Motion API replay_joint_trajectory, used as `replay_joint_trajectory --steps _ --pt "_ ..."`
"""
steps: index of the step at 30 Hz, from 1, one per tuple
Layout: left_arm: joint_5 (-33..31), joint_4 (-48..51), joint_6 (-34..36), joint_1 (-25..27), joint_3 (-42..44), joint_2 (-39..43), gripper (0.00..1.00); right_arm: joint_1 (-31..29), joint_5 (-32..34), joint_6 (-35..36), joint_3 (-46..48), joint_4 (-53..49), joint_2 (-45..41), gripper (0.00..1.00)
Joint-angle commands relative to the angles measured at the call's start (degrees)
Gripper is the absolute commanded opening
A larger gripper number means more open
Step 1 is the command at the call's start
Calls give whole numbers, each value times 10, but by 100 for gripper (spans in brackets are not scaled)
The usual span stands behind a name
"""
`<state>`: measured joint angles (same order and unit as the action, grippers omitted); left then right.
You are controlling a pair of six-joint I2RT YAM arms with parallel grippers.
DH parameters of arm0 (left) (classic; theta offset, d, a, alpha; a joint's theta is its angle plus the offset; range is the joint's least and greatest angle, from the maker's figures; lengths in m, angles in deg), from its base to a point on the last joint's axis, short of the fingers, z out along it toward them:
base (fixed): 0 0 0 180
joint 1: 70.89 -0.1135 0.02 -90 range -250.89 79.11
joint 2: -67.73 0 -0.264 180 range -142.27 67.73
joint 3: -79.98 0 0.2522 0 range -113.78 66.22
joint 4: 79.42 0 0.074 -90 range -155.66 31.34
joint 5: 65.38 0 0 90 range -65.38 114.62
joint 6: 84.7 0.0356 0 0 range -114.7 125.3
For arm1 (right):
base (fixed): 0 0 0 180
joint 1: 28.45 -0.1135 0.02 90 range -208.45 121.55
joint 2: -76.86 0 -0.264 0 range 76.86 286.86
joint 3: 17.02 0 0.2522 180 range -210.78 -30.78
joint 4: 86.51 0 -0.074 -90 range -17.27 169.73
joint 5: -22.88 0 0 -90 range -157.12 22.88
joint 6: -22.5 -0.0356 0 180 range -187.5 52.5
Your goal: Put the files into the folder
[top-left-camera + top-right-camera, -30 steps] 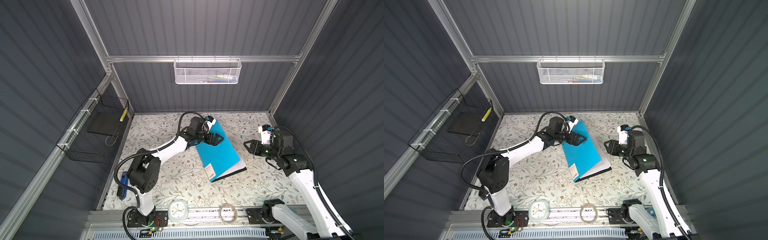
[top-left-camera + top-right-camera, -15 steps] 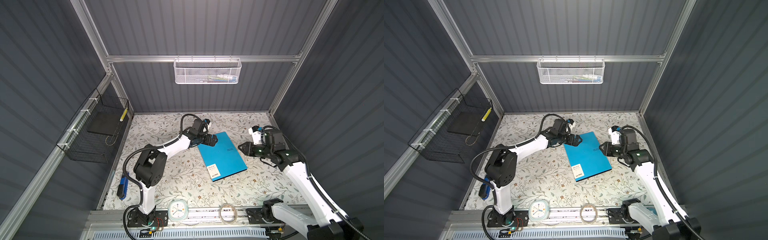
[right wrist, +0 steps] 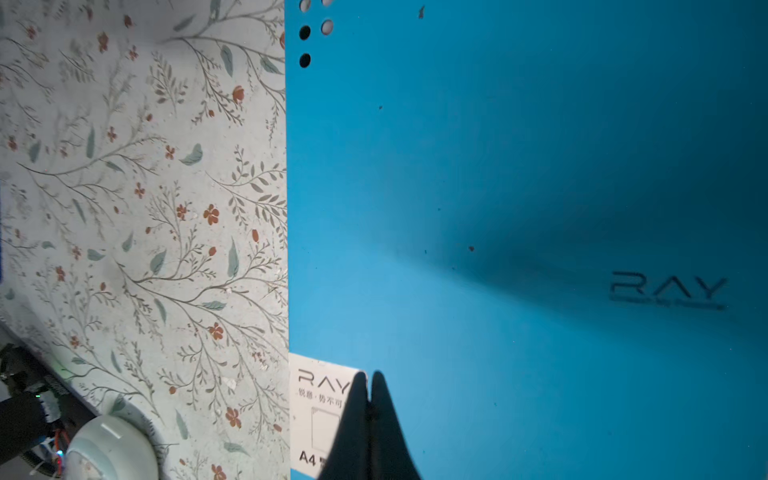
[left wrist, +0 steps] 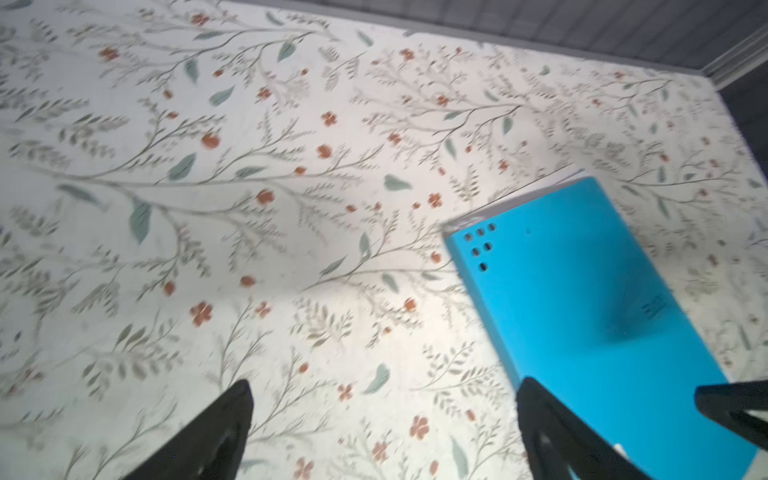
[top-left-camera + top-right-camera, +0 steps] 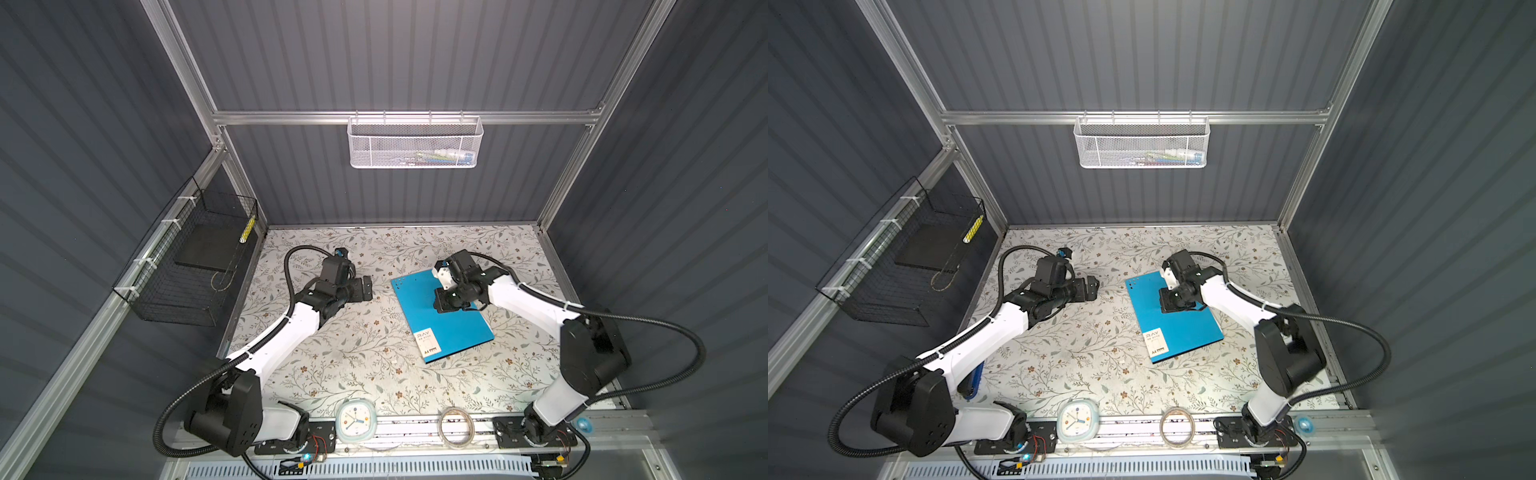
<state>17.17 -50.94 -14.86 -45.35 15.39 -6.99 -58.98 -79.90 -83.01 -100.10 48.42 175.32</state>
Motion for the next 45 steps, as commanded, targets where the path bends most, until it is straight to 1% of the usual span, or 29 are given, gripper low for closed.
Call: replay_joint_trajectory --steps 1,5,8,11,13,15,17,20,23,26,28,30,32,34,35,37,39,40,43,45 --pt "-67 12 -15 4 26 57 99 -7 55 20 -27 -27 44 0" --pt "-98 25 -15 2 50 97 99 -13 87 24 -47 -40 100 0" --pt "-119 36 -16 1 57 113 99 -22 111 25 -47 -48 135 0" --pt "-133 33 -16 -1 66 122 99 -29 121 23 -40 -46 161 0" --pt "-140 31 -15 -2 69 124 99 -31 112 22 -28 -35 173 0" --pt "-150 24 -11 -3 75 122 99 -31 92 19 -16 -23 166 0" --pt "-165 11 -9 -9 87 119 99 -31 75 16 -4 -1 139 0" --pt "-167 -10 -7 -32 100 114 99 -27 62 11 10 31 76 0" --pt "-159 -36 0 -70 111 115 99 -11 63 7 29 60 -5 0" --pt "-155 -79 7 -128 132 110 99 36 51 -2 72 103 -97 1" --pt "-145 -113 5 -169 145 98 99 83 43 -2 106 126 -156 5" --pt "-163 -154 10 -188 164 83 99 127 67 7 150 154 -207 6" --pt "-179 -196 32 -196 174 62 99 162 118 17 196 190 -250 16" --pt "-193 -228 54 -200 179 38 99 191 179 43 249 240 -290 16" --pt "-197 -238 65 -202 178 28 99 201 208 52 272 264 -306 16" --pt "-210 -282 88 -205 190 13 99 222 266 68 328 329 -335 19" --pt "-215 -344 113 -209 214 4 99 246 291 70 372 392 -358 23" --pt "-210 -373 127 -211 225 -1 99 259 295 70 395 426 -361 26" --pt "-179 -422 146 -215 238 -13 99 293 271 80 428 498 -347 29" --pt "-154 -458 153 -216 251 -24 99 304 262 98 430 527 -299 34"
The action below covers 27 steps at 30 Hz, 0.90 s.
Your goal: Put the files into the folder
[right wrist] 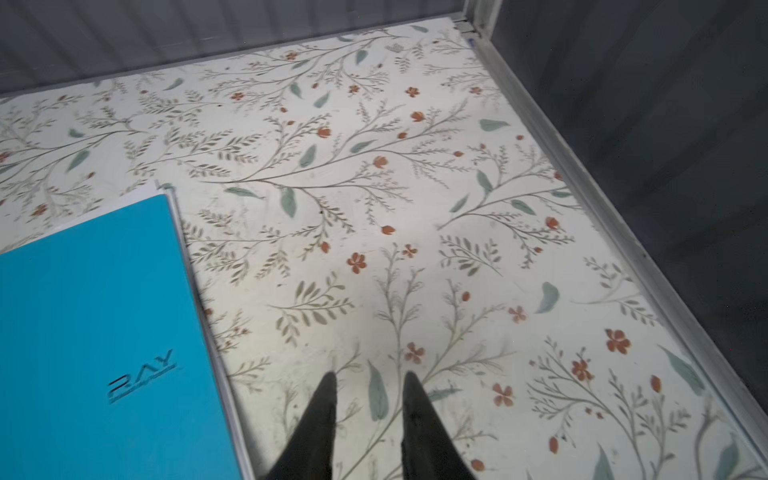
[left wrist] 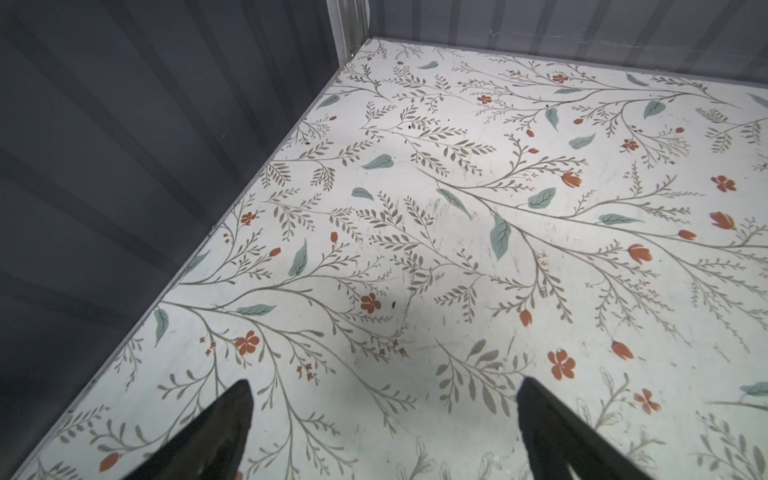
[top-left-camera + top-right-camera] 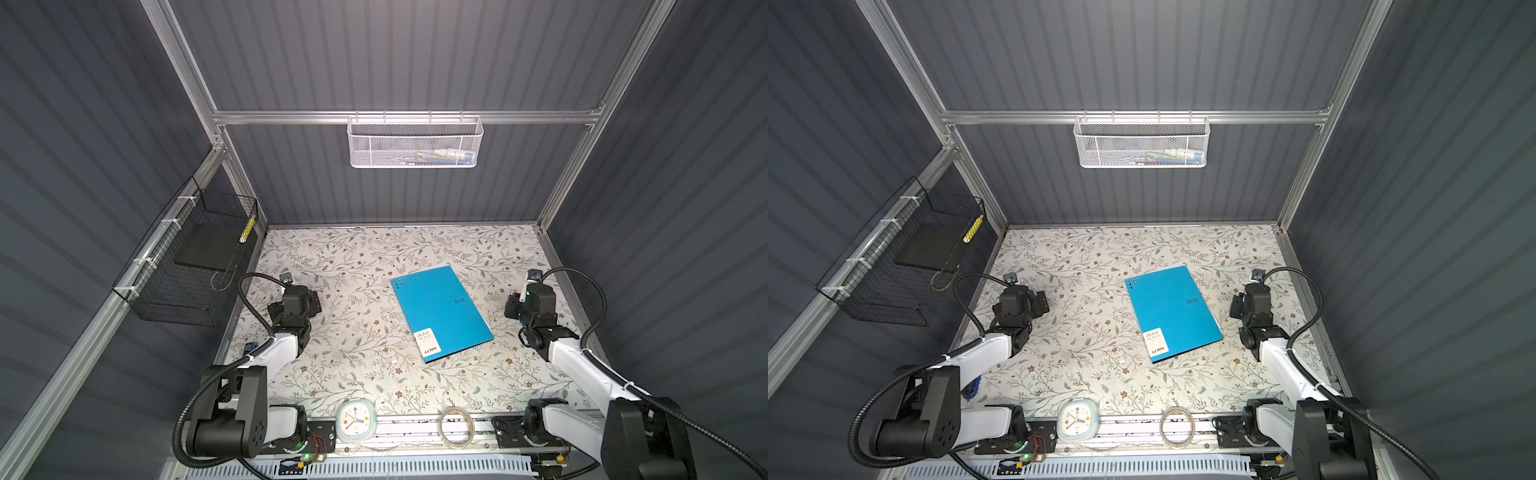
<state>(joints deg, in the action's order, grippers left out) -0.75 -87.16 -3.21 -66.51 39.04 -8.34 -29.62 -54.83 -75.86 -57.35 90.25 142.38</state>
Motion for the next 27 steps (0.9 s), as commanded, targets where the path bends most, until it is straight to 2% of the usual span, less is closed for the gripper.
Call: replay_joint_trajectory --steps 1,4,5,8,10,11,14,15,16,18,19,21,23,25,27 --pt "34 -118 41 -4 23 -19 99 15 7 33 1 125 52 35" --pt "39 -207 47 -5 55 -45 99 21 -26 30 6 194 98 46" --pt "53 -237 55 -5 63 -51 99 21 -46 35 2 199 101 50" --pt "97 -322 73 -6 78 -85 99 23 -84 69 29 318 124 65" --pt "116 -363 78 -7 78 -127 99 27 -100 70 42 351 145 73" --pt "123 -379 81 -7 79 -145 99 28 -105 71 62 422 164 76" --pt "125 -406 80 -7 56 -215 99 30 -109 72 98 490 178 87" --pt "122 -381 86 -7 35 -227 99 30 -111 73 103 503 183 99" --pt "140 -277 82 -7 0 -213 99 30 -107 71 97 478 177 99" --pt "159 -326 96 -6 6 -227 99 30 -104 68 82 451 176 99" --pt "154 -277 93 -6 -7 -218 99 30 -105 69 86 465 180 99" --pt "156 -319 97 -6 1 -227 99 30 -105 68 86 463 179 99" --pt "157 -284 94 -6 -5 -218 99 30 -105 69 86 462 179 99" --pt "157 -311 96 -6 -1 -226 99 30 -104 69 87 465 179 99" --pt "157 -296 95 -6 -3 -222 99 30 -105 69 86 464 179 99"
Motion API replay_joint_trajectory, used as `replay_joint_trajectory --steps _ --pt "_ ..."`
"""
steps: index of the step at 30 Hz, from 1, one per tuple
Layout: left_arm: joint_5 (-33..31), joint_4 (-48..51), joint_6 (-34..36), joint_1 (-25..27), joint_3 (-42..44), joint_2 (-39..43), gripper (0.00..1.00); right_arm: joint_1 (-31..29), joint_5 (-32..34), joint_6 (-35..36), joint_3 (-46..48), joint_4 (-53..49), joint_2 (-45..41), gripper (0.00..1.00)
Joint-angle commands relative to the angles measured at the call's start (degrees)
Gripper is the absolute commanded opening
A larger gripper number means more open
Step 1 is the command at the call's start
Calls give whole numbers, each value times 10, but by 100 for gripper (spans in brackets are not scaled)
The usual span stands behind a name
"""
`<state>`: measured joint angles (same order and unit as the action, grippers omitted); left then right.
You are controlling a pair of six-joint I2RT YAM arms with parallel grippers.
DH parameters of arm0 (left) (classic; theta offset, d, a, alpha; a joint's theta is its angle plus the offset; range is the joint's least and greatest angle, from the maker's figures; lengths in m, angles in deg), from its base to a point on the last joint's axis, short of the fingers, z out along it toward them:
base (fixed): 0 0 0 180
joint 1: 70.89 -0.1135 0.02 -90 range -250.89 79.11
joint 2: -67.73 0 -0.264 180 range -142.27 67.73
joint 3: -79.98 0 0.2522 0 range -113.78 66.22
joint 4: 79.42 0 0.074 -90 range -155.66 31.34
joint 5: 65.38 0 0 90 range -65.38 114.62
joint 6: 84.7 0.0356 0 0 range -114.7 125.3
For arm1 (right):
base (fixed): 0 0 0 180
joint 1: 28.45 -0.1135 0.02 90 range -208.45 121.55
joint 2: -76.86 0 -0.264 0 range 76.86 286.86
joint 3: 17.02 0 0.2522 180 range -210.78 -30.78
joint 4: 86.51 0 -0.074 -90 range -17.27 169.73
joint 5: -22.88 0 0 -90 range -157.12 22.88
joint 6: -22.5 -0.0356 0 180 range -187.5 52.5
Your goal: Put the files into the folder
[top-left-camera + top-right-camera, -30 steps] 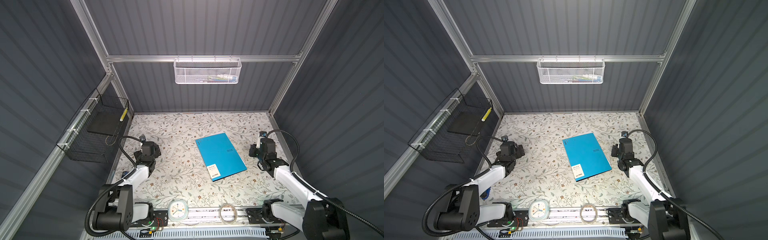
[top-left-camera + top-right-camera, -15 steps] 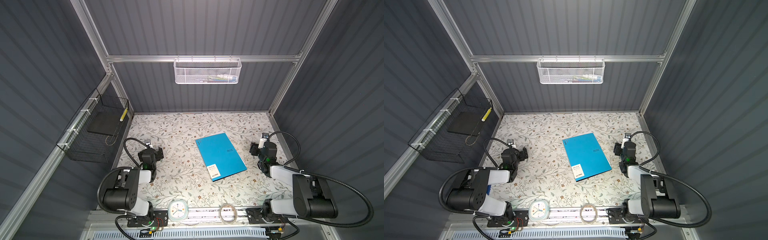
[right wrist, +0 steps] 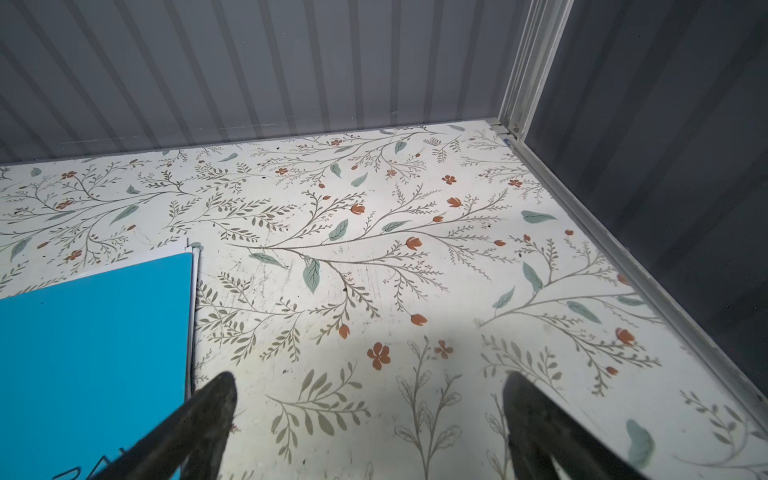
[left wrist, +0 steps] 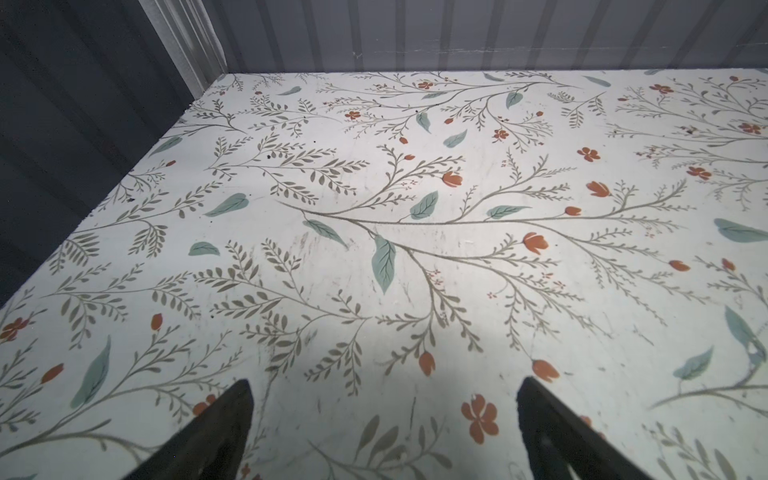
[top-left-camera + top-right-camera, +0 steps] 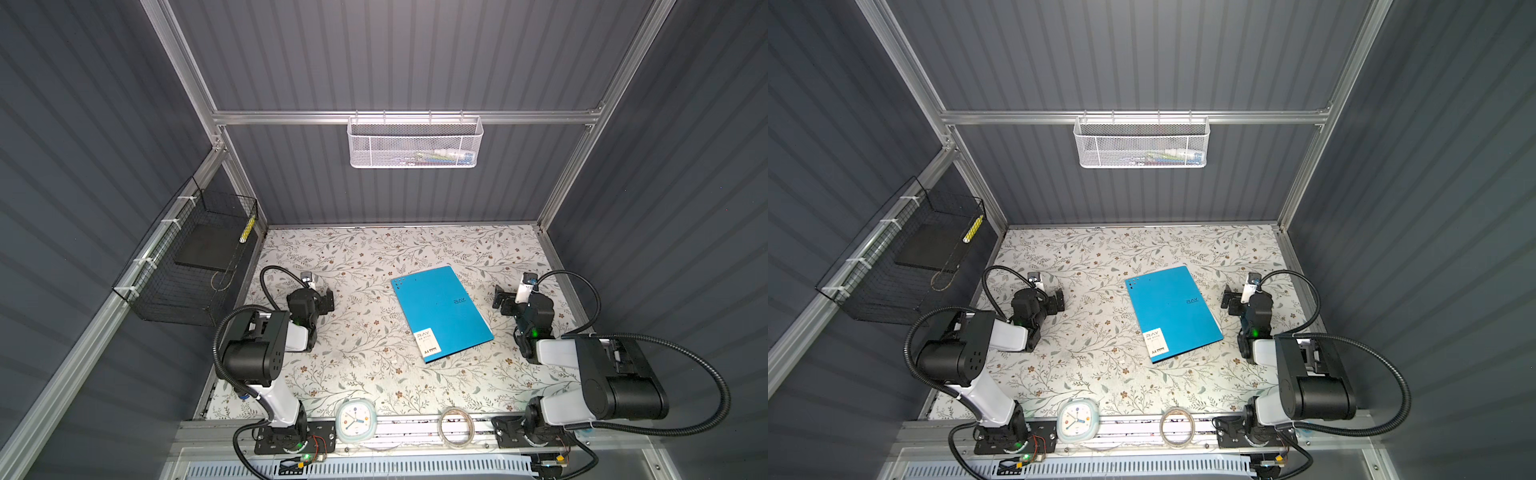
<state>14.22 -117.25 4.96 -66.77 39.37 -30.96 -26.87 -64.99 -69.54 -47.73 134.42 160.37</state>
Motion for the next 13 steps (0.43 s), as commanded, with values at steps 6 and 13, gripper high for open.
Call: replay_joint_trajectory --steps 6,13 --pt "9 1 12 -3 -6 3 99 3 -4 5 -12 20 0 99" --pt "8 -1 13 -3 -6 3 99 3 -5 5 -11 20 0 99"
